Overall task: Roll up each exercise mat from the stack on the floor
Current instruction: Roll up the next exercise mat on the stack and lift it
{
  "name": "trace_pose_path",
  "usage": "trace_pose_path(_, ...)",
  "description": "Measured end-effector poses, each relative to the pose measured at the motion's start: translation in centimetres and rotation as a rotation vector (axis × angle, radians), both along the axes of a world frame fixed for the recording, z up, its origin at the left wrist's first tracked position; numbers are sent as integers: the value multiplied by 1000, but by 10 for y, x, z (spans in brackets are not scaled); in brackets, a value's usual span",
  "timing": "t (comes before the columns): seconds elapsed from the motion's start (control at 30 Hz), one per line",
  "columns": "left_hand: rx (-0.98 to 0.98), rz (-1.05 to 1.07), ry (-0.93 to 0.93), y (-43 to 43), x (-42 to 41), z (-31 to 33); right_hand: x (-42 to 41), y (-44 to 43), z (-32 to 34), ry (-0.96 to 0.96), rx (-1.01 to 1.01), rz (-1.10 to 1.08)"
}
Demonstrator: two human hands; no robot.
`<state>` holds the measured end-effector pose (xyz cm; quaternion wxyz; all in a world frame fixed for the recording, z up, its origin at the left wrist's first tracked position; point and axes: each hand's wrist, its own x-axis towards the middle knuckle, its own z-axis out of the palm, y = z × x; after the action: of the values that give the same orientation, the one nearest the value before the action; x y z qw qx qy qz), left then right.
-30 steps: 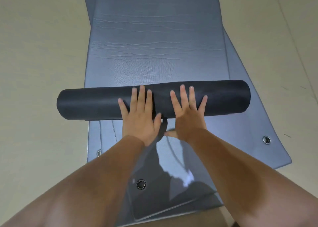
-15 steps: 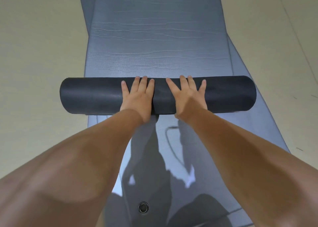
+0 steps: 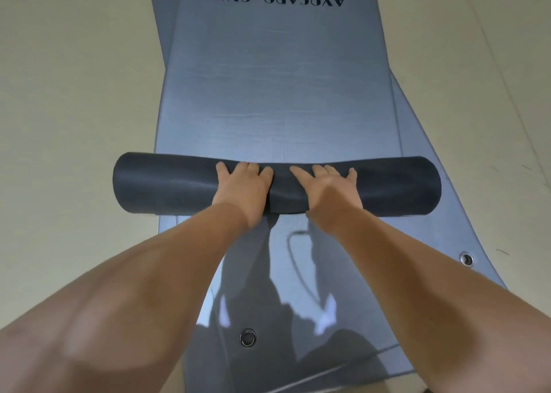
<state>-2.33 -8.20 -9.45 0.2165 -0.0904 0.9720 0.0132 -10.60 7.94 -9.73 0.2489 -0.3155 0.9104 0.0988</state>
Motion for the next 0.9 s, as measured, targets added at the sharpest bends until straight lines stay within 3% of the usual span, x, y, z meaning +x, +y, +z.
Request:
trace_pose_path(0.23, 67, 54, -156, 44, 81, 22, 87, 40, 19, -110, 64, 25)
trace_pose_path(0.33, 94, 44, -217, 52, 97, 30, 104, 53, 27, -135, -10, 18)
trace_pose_path(0.53, 182, 25, -358, 32, 64, 36, 147, 74, 10, 65, -271, 38)
trace_pose_path(0.67, 236, 11, -446, 20, 41, 37, 167, 76, -7, 98, -284, -57)
trace_pose_path(0.8, 137, 5, -428, 21, 38, 33, 151, 61, -3, -24, -110, -79)
trace_pose_path(0.9, 108, 15, -217, 22, 46, 35, 130, 48, -2, -50, -55, -94)
